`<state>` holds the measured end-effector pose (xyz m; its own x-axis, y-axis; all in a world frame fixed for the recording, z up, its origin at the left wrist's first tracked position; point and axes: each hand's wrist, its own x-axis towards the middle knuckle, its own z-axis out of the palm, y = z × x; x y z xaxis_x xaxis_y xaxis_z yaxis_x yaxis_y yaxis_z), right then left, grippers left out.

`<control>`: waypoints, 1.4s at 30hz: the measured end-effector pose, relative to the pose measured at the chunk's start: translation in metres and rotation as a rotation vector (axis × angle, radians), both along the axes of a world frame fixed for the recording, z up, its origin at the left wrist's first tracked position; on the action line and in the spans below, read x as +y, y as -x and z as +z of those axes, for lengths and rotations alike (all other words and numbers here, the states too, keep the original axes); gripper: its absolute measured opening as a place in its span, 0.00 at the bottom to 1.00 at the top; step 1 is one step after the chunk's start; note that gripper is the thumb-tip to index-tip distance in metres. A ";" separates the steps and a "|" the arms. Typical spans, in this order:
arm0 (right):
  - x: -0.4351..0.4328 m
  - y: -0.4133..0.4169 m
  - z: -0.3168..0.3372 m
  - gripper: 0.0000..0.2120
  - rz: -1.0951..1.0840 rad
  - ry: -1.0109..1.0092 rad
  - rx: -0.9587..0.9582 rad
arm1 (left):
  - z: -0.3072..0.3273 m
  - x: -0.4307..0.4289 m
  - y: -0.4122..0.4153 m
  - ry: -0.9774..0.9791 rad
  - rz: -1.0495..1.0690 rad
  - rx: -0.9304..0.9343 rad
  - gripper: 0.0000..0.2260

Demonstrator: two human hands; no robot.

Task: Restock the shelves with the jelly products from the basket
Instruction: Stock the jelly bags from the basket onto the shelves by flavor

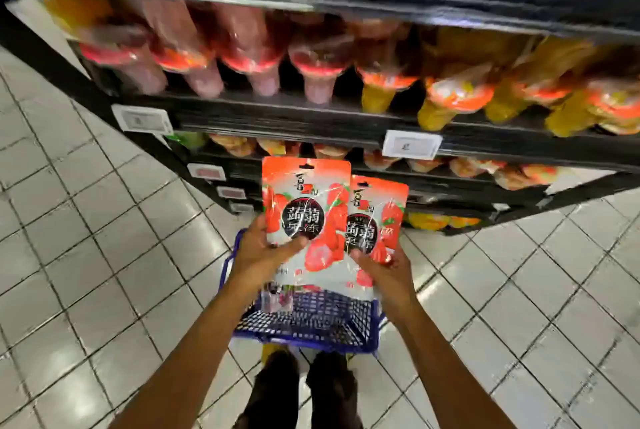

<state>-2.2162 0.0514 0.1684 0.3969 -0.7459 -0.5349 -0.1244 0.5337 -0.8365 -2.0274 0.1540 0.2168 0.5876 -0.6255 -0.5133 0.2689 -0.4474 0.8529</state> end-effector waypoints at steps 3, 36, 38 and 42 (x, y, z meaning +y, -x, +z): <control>-0.010 -0.007 0.062 0.21 0.013 0.068 -0.041 | 0.063 0.007 -0.010 0.087 0.035 -0.045 0.21; -0.005 -0.215 0.317 0.14 -0.371 0.839 -0.073 | 0.260 0.030 -0.213 0.528 0.034 -0.213 0.18; -0.014 -0.223 0.324 0.15 -0.393 0.826 -0.083 | 0.261 0.029 -0.213 0.545 0.033 -0.206 0.18; -0.027 -0.239 0.332 0.16 -0.416 0.822 -0.064 | 0.264 0.028 -0.215 0.551 0.011 -0.179 0.18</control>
